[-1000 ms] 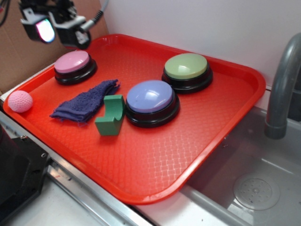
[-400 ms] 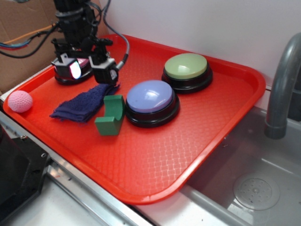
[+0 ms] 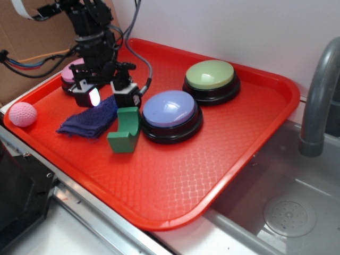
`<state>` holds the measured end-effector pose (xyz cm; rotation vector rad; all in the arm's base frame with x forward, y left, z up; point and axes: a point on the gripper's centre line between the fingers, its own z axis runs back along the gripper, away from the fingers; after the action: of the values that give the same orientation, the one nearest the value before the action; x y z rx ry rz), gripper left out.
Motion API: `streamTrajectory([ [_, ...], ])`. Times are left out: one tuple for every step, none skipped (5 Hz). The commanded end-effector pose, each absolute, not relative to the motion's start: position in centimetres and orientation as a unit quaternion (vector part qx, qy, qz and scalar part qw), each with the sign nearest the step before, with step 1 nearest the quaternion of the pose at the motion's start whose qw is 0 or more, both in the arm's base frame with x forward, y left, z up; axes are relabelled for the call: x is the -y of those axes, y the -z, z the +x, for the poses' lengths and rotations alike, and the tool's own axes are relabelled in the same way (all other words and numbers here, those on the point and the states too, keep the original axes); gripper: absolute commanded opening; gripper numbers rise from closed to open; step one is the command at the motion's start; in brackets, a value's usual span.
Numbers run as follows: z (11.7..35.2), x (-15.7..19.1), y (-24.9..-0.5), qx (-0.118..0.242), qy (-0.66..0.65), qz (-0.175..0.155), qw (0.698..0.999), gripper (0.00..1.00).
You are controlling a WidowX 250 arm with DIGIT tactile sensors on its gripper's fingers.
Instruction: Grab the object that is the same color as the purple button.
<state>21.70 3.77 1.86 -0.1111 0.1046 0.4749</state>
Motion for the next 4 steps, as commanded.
streamTrajectory([
  [22.3,-4.5,-1.9,-0.026,-0.266,-0.053,0.962,0.0],
  [22.2,-4.5,-2.7,-0.017,-0.26,-0.05,0.964,0.0],
  [21.9,-4.2,-4.3,-0.014,-0.244,-0.031,0.969,0.0],
  [21.6,-3.9,-6.1,-0.015,-0.218,-0.01,0.976,0.0],
])
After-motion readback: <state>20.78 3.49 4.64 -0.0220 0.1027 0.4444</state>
